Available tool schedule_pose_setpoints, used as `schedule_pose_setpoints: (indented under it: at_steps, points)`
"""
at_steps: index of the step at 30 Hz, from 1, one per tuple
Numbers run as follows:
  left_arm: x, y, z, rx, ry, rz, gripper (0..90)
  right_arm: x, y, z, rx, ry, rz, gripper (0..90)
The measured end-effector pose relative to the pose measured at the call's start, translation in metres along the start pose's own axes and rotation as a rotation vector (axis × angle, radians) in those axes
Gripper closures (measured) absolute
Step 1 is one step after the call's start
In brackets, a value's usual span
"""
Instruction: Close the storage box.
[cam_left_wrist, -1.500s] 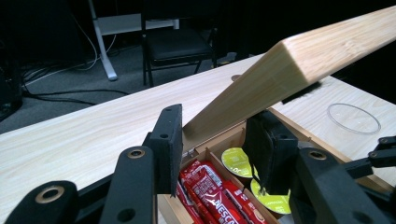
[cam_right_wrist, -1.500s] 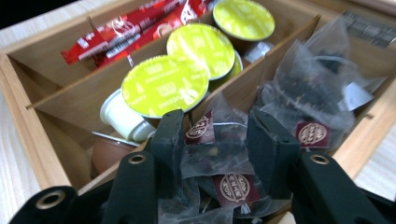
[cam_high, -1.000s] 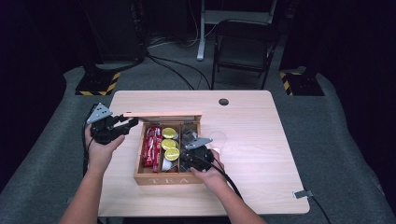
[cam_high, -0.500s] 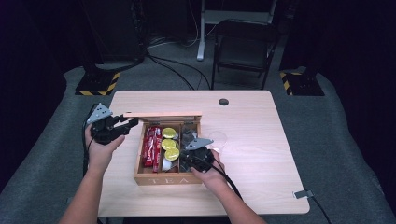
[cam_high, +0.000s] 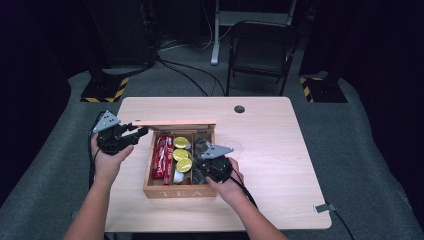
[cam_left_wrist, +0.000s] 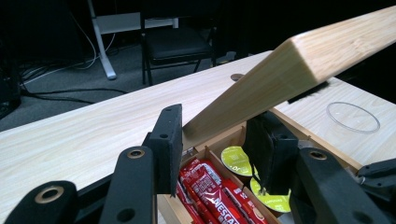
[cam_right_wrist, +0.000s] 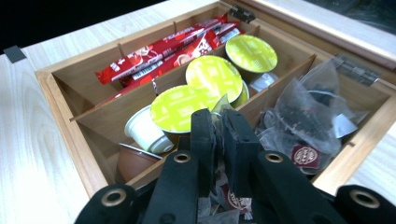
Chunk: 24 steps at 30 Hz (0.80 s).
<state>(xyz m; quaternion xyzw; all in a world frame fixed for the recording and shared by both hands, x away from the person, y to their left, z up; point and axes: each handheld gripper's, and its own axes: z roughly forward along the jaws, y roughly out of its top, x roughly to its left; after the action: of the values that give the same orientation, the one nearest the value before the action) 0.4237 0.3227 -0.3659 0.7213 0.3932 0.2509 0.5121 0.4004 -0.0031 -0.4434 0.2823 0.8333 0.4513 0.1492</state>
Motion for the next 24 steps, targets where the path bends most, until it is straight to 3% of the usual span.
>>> schedule_pose_setpoints:
  at_steps: [14,24]
  points:
    - [0.0,-0.001,0.001,0.005,0.001,0.0,57.0,-0.008,0.01,-0.022,-0.04,-0.006,0.01,83.2]
    - [0.0,-0.001,0.001,0.008,0.0,-0.001,56.9,-0.016,0.011,-0.033,-0.06,-0.035,0.026,83.2]
